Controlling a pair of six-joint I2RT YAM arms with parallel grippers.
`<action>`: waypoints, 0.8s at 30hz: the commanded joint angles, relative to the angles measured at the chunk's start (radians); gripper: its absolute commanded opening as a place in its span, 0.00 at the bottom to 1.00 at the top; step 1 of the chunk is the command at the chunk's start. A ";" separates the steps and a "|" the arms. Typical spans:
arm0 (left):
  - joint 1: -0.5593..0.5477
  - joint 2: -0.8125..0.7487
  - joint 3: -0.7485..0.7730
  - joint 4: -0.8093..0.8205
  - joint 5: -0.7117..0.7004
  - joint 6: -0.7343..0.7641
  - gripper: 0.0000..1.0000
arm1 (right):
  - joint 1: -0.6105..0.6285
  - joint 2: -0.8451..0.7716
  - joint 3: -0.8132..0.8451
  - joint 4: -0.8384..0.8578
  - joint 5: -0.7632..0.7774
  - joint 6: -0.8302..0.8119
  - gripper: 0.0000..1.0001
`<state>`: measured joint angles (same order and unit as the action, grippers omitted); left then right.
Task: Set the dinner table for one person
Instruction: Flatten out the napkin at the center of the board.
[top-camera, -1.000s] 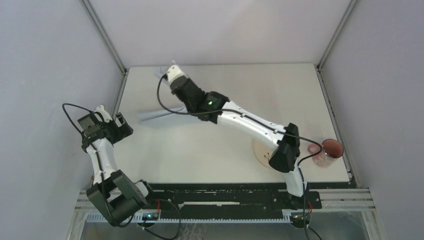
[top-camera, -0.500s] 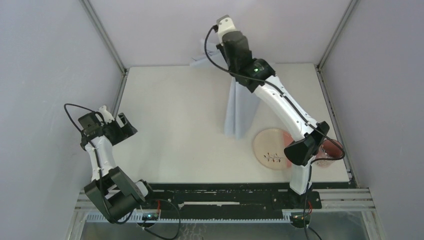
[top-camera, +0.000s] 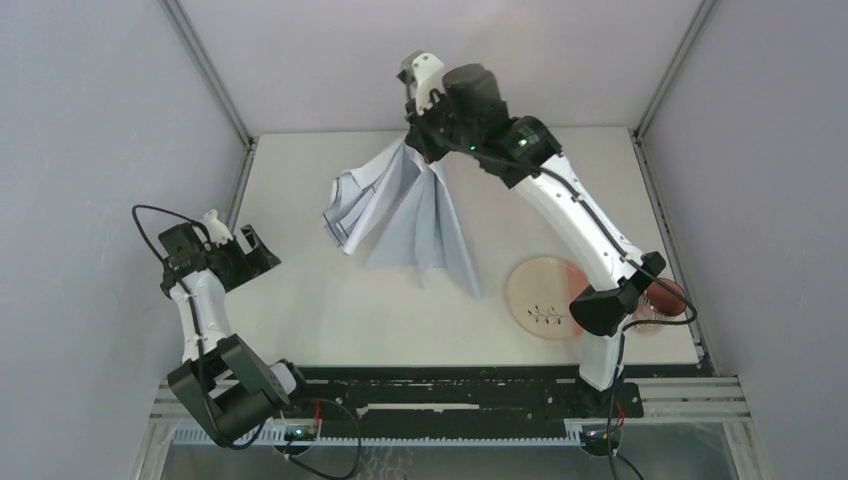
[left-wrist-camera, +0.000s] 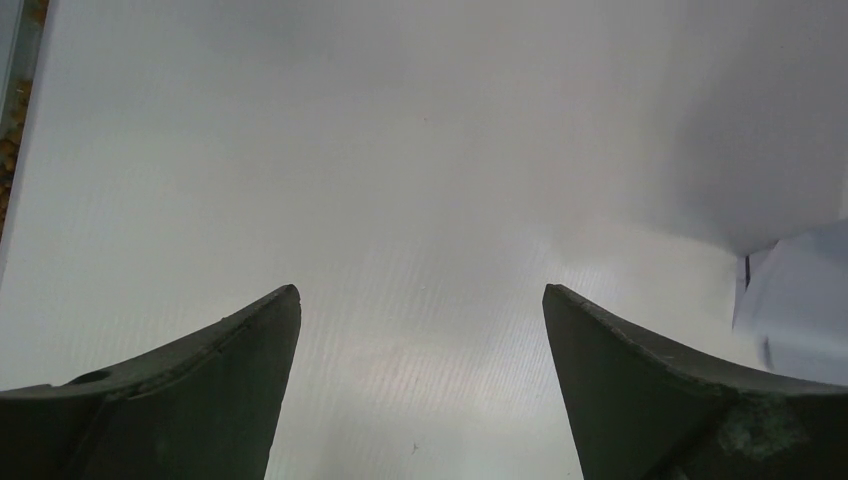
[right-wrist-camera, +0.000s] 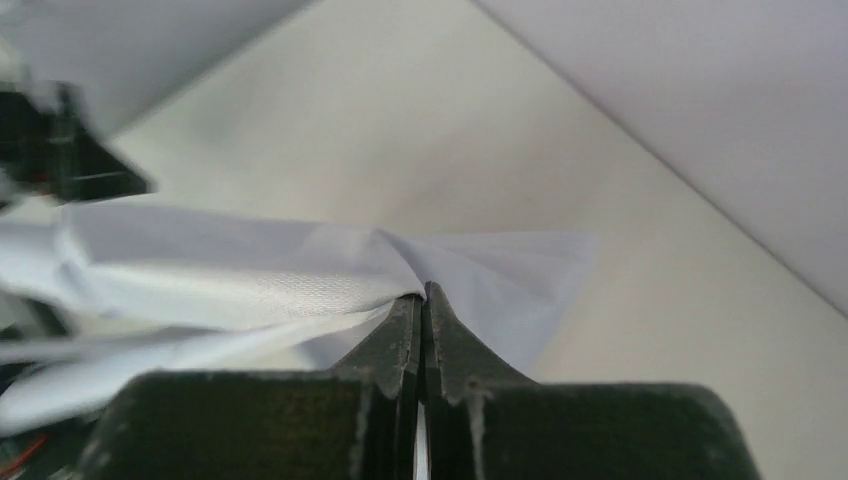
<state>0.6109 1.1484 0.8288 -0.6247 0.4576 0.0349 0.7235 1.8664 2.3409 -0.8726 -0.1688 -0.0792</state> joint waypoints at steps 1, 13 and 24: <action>-0.007 -0.011 0.063 -0.014 0.029 0.026 0.95 | 0.116 0.050 -0.024 0.090 0.625 -0.185 0.00; -0.024 0.049 0.089 -0.102 0.294 0.007 0.95 | 0.066 0.103 0.065 -0.075 0.155 0.001 0.00; -0.280 -0.048 0.197 -0.036 0.398 -0.117 0.96 | 0.104 0.064 0.064 -0.077 0.098 -0.001 0.00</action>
<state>0.3939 1.1782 0.9451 -0.7673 0.7910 0.0448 0.8078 1.9778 2.3611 -0.9798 -0.0448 -0.0952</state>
